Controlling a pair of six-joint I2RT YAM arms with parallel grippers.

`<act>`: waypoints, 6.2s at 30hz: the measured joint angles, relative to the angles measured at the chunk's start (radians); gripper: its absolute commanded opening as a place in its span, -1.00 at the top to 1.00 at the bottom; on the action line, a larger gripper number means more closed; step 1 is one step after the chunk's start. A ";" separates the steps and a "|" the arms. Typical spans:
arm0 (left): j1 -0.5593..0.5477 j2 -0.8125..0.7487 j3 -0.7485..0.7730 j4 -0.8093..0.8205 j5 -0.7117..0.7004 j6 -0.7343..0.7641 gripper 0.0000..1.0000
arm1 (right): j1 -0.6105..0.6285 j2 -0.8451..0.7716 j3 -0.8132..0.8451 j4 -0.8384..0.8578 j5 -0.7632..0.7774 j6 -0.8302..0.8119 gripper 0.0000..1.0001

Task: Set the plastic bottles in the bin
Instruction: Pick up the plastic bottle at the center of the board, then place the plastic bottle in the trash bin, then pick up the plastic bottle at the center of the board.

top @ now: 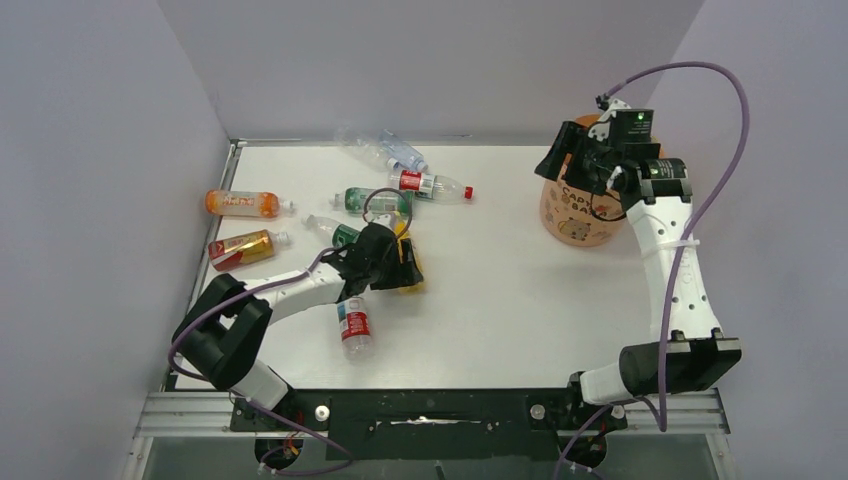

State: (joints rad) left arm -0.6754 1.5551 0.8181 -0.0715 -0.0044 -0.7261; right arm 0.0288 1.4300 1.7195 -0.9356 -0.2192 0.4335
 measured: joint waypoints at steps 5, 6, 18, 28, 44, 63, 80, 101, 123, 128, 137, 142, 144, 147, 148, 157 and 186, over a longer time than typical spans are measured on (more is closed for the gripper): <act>-0.024 -0.002 0.015 -0.023 -0.001 -0.002 0.09 | 0.085 -0.002 -0.088 0.021 0.031 0.012 -0.37; -0.032 -0.005 0.019 -0.030 0.002 -0.003 0.10 | 0.102 -0.002 -0.106 0.023 0.033 0.014 -0.37; -0.172 -0.179 0.037 -0.056 0.062 -0.021 0.14 | 0.188 -0.016 -0.275 0.144 -0.045 0.063 -0.49; -0.262 -0.225 0.080 0.013 0.120 0.042 0.14 | 0.236 -0.016 -0.348 0.289 -0.195 0.106 -0.96; -0.333 -0.267 0.080 0.095 0.100 0.126 0.18 | 0.292 0.024 -0.353 0.237 -0.201 0.095 -0.97; -0.347 -0.269 0.085 0.074 0.000 0.155 -0.83 | 0.303 0.034 -0.348 0.224 -0.197 0.096 0.30; -0.256 -0.435 0.157 -0.288 -0.212 0.092 -0.95 | 0.006 0.064 0.149 0.113 -0.069 0.014 0.31; -0.112 -0.538 0.019 -0.507 -0.260 0.011 -0.96 | -0.258 0.138 0.181 0.344 0.104 0.072 0.33; -0.087 -0.544 -0.050 -0.508 -0.253 0.000 -0.95 | -0.256 0.294 0.113 0.478 0.346 0.075 -0.50; -0.076 -0.539 -0.084 -0.503 -0.253 -0.013 -0.95 | -0.256 0.294 0.078 0.485 0.342 0.076 -0.65; -0.055 -0.520 -0.108 -0.500 -0.257 -0.040 -0.95 | -0.201 0.206 0.014 0.447 0.343 0.072 -0.92; -0.040 -0.494 -0.139 -0.478 -0.249 -0.056 -0.96 | -0.079 0.076 -0.035 0.439 0.331 0.065 -0.96; -0.038 -0.485 -0.150 -0.476 -0.249 -0.060 -0.95 | -0.037 0.009 -0.098 0.444 0.297 0.064 -0.97; -0.036 -0.484 -0.158 -0.478 -0.251 -0.069 -0.95 | -0.014 -0.043 -0.176 0.441 0.266 0.065 -0.98; -0.036 -0.484 -0.158 -0.479 -0.251 -0.074 -0.95 | -0.006 -0.060 -0.213 0.441 0.255 0.066 -0.98; -0.036 -0.492 -0.207 -0.478 -0.253 -0.108 -0.95 | 0.154 -0.094 -0.457 0.422 0.210 0.076 -0.98; -0.234 -0.438 -0.122 -0.314 -0.172 -0.127 0.22 | 0.342 -0.149 -0.621 0.508 -0.023 0.164 -0.98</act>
State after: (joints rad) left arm -0.9092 1.1175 0.6956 -0.3855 -0.1764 -0.8532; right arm 0.3706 1.2808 1.0988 -0.4278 -0.2420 0.5972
